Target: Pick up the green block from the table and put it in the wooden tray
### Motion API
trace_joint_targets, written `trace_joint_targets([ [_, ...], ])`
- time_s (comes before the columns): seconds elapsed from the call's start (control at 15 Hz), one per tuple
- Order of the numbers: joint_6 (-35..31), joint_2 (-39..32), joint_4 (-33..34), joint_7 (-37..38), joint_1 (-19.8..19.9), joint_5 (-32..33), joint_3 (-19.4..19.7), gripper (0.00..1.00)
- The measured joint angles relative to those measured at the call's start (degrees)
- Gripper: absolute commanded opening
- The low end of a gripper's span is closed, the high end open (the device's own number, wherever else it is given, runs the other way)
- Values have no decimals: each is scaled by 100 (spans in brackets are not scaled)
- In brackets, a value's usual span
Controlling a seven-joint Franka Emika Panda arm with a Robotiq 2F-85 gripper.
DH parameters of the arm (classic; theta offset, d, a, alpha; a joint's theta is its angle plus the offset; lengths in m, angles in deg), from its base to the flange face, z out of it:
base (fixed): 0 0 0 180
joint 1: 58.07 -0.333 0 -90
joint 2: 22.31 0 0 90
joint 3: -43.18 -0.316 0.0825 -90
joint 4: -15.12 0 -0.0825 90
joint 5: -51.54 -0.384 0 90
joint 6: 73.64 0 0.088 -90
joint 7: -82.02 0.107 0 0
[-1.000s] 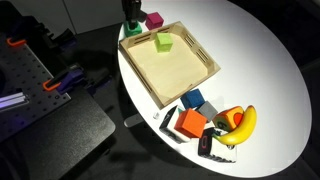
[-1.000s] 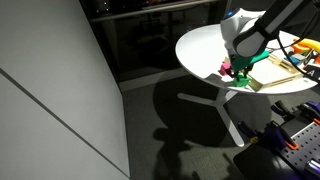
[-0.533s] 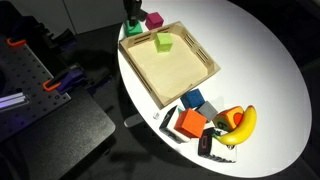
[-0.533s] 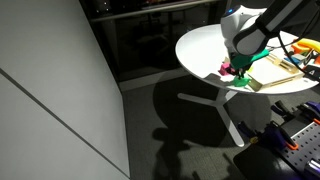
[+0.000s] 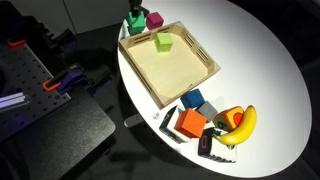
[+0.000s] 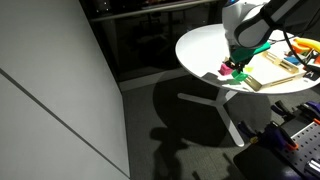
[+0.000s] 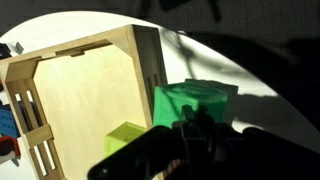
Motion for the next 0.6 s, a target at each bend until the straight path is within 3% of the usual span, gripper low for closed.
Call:
trace_joint_targets([
  [0.6,193,926,-545,187,45,0,-36,5],
])
